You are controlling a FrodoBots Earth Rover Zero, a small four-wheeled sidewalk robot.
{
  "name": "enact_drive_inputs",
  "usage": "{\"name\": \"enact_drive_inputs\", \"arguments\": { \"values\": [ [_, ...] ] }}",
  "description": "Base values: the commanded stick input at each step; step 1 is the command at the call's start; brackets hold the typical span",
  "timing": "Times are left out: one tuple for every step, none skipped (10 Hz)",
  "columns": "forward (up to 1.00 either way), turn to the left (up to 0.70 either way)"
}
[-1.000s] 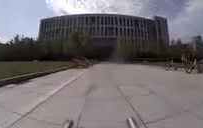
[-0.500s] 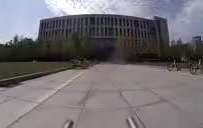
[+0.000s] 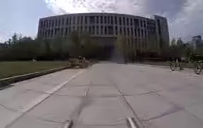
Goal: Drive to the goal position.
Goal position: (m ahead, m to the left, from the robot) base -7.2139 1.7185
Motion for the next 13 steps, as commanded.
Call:
{"name": "enact_drive_inputs", "arguments": {
  "values": [
    [0.70, 0.00],
    [0.70, 0.00],
    [0.70, 0.00],
    [0.70, -0.01],
    [0.70, -0.11],
    [0.70, -0.28],
    [0.70, -0.31],
    [0.70, -0.30],
    [0.70, -0.22],
    [0.70, 0.00],
    [0.70, 0.00],
    [0.70, 0.00],
    [0.70, 0.00]
  ]
}}
